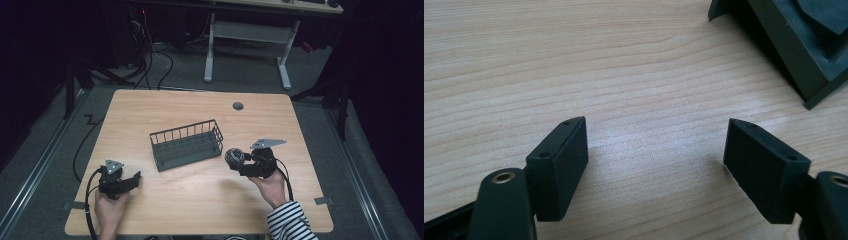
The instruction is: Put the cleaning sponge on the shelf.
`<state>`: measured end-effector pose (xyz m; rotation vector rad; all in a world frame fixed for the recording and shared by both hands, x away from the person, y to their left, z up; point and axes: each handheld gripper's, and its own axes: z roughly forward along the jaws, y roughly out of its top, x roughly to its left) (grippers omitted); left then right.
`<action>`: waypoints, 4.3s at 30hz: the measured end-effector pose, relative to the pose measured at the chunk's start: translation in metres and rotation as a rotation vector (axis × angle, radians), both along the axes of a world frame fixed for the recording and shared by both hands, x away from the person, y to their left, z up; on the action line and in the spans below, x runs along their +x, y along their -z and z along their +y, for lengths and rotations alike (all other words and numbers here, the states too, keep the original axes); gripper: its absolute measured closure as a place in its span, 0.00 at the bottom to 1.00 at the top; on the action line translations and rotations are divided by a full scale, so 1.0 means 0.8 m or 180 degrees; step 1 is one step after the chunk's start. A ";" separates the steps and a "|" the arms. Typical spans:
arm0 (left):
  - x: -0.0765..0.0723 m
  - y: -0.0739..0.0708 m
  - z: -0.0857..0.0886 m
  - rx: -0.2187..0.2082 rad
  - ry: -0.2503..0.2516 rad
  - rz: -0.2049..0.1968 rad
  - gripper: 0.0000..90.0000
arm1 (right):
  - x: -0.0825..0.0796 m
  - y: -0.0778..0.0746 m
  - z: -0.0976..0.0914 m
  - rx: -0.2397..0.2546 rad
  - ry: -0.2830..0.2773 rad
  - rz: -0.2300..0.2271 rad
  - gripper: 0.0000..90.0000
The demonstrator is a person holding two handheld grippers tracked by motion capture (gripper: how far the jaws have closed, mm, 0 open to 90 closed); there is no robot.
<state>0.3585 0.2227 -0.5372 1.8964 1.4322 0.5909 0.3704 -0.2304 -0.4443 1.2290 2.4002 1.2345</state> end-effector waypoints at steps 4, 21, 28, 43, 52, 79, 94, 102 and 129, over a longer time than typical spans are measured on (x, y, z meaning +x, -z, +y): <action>0.000 0.000 0.000 0.0006 0.0002 0.0001 0.29 | 0.007 -0.015 0.005 0.0037 -0.0072 -0.0041 0.44; 0.000 0.000 -0.001 0.0023 0.0007 0.0003 0.29 | 0.052 -0.054 0.056 -0.0249 -0.0168 -0.0241 0.44; 0.000 0.000 0.000 0.0013 0.0009 0.0004 0.29 | 0.078 -0.061 0.081 -0.0386 -0.0163 -0.0218 0.44; -0.001 0.000 -0.001 0.0016 0.0027 -0.0003 0.29 | 0.124 -0.033 0.128 -0.0557 -0.0129 0.0009 0.44; -0.001 0.000 -0.004 0.0089 0.0033 -0.0010 0.29 | 0.139 -0.014 0.145 -0.0778 -0.0119 0.0152 0.42; -0.001 0.000 -0.003 0.0058 0.0029 -0.0006 0.29 | 0.123 -0.034 0.120 -0.0607 -0.0059 -0.0004 0.37; -0.001 0.000 -0.003 0.0052 0.0033 -0.0004 0.29 | 0.089 -0.050 0.069 -0.0605 0.0100 -0.0242 0.41; -0.001 0.000 -0.003 0.0050 0.0033 -0.0004 0.29 | 0.075 -0.059 0.041 -0.0444 0.0182 -0.0286 0.42; 0.000 0.000 -0.002 0.0012 0.0042 -0.0003 0.29 | 0.030 -0.075 -0.034 -0.0334 0.0472 -0.0431 0.42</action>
